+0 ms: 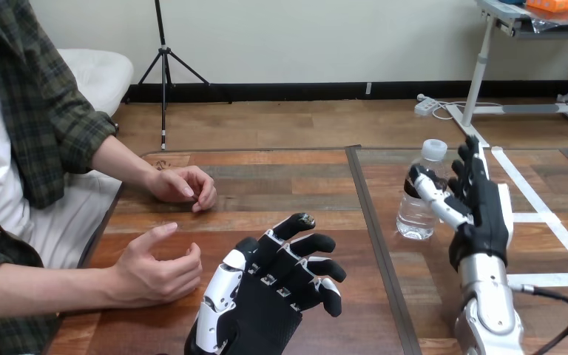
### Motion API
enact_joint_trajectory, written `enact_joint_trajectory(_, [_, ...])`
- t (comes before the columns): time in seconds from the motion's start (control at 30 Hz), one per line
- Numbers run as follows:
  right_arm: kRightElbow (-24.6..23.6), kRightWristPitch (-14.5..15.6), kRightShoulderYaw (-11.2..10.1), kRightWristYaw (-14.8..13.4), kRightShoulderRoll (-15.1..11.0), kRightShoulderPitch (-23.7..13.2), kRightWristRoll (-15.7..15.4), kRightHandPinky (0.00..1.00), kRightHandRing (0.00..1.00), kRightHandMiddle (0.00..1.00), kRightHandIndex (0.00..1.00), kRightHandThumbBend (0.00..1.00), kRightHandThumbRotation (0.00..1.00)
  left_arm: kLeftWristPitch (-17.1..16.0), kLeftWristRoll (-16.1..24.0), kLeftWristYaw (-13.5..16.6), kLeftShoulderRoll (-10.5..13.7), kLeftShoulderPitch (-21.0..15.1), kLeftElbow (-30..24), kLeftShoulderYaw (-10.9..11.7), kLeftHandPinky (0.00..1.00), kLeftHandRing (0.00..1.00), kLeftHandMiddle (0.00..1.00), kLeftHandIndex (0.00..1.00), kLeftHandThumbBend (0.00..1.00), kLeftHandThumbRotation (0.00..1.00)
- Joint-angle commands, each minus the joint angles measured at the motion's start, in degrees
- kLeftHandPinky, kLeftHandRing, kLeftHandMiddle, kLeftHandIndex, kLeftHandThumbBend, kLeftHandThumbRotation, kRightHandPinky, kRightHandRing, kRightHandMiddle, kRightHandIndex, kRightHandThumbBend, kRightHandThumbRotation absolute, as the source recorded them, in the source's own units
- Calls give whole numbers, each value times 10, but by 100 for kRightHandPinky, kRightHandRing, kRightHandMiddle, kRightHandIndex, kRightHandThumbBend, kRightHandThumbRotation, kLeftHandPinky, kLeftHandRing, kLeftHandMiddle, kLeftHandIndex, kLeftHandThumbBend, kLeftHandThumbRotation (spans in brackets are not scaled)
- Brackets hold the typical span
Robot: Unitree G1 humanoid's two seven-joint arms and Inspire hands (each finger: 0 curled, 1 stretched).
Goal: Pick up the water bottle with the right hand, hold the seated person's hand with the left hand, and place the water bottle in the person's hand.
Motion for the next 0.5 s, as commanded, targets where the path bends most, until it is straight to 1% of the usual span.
enact_joint_trajectory(0.0, [-5,-3,1,-4,-8,-50,-8,100,100,100,100,45,0,-2,-1,-3,-31,-24,-5,9,40,59,67,70,0,86])
enact_joint_trajectory(0.07, [-4,-2,0,-3,-7,-51,-7,100,100,100,100,45,0,1,-3,-2,-30,-25,-4,10,40,59,66,70,0,86])
enact_joint_trajectory(0.2, [-3,-7,1,-5,-8,-51,-10,100,100,100,100,45,0,-3,0,0,-32,-20,-6,9,40,59,67,70,0,85])
enact_joint_trajectory(0.33, [-3,-5,-1,-4,-7,-52,-9,100,100,100,100,45,0,1,-2,3,-32,-17,-9,8,41,59,67,70,0,85])
enact_joint_trajectory(0.43, [-4,-5,0,-4,-7,-51,-9,100,100,100,100,45,0,12,-11,1,-31,-17,-10,8,41,59,67,70,0,85])
enact_joint_trajectory(0.47, [-4,-6,0,-4,-7,-51,-9,100,100,100,100,45,0,8,-8,1,-32,-17,-9,8,41,59,67,70,0,85])
